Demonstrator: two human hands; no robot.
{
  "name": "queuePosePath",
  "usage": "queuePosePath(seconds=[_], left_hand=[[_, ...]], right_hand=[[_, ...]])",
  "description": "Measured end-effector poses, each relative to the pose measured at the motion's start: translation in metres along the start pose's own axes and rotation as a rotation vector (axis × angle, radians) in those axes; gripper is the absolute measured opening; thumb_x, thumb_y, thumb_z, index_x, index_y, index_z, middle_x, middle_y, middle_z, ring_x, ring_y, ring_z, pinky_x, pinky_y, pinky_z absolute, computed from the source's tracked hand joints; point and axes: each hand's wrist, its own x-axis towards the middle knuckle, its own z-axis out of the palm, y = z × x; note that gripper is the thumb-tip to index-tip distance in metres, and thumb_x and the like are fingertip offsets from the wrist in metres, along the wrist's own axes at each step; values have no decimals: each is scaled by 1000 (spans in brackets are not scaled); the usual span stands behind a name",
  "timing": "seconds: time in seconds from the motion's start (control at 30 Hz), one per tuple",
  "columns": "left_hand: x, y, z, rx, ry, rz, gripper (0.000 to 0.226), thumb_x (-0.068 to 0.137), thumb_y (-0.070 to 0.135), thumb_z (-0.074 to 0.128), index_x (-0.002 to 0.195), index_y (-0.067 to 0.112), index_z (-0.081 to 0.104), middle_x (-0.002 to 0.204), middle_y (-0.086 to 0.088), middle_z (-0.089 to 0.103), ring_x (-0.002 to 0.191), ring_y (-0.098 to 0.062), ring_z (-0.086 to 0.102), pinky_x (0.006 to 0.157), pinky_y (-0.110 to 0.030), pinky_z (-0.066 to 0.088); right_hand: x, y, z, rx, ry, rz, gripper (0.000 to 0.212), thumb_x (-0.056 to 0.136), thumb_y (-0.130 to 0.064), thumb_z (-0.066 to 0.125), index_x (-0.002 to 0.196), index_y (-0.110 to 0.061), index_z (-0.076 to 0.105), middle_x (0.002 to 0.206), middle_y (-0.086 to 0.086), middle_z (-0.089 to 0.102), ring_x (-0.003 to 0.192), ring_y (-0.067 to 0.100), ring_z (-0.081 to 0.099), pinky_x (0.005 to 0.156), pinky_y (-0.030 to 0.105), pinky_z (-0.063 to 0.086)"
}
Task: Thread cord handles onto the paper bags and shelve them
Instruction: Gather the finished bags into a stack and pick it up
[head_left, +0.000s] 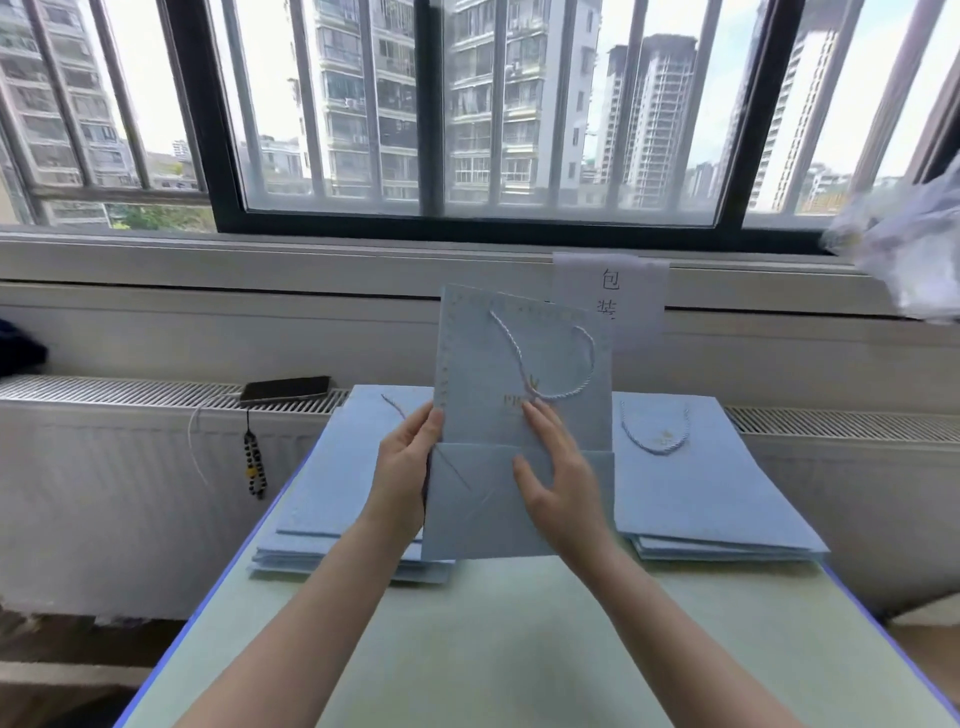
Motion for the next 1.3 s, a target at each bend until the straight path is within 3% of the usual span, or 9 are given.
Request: queuePosePath(seconds=[0.43,0.57,0.63,0.77,0.9,0.97,1.07,1.17,1.3], left_hand=[[1,-10,4,-70,-20,-28,26,100,13,42,113,11,64,90,-3,73,73,-15,69,59,-25,56],[-15,3,20,208,-177,255,27,94,19,51,117,17,65,100,4,73,91,-12,68,74,-22,53],[-21,9,34,420,-277,459,25,92,17,55,115,24,64,107,11,70,101,-4,65,81,-15,49],[-16,11,50,532,-275,602,27,97,14,45,116,22,63,112,11,67,105,0,62,85,-13,46],[-8,-1,46,647,-380,639,34,91,32,39,122,29,55,131,17,51,131,-1,41,109,-23,33],[0,-8,37,882,-268,697,47,88,38,38,132,26,49,144,10,38,140,-10,26,117,-38,18],[11,-9,18,1105,67,571,65,86,42,40,145,16,35,156,-7,22,146,-26,10,116,-41,5],[15,-1,1,948,192,250,68,94,33,51,151,14,18,155,-6,23,143,-23,20,111,-35,21],[17,-3,-9,638,193,155,28,95,19,53,123,21,58,112,2,66,99,-13,63,78,-22,45]], right_hand=[[-6,7,-6,-94,32,-86,54,83,-22,53,136,-18,47,145,-12,32,141,9,25,116,49,18],[-4,-10,-7,39,-23,-7,66,82,-45,55,142,-32,30,153,-14,21,141,-2,19,116,28,22],[-2,-23,-8,188,-36,-7,75,82,-49,54,147,-24,27,153,-9,28,139,1,27,114,26,28],[2,-43,-15,476,21,-71,41,90,-19,46,131,-22,44,123,-9,59,116,2,56,94,20,46],[5,-39,-22,466,268,-15,26,92,-23,37,112,-23,54,95,-9,64,87,1,61,76,18,47],[9,-32,-30,510,312,25,21,94,-20,41,106,-23,58,92,-7,68,84,7,63,75,22,50],[14,-19,-44,587,304,127,25,98,-9,47,106,-25,63,87,-7,73,81,10,67,72,24,54],[14,-3,-54,671,291,246,28,98,-10,46,120,-17,62,93,-6,73,83,10,68,69,22,55],[15,19,-56,647,172,350,26,100,-26,43,117,-38,59,109,-12,70,99,8,66,81,26,55]])
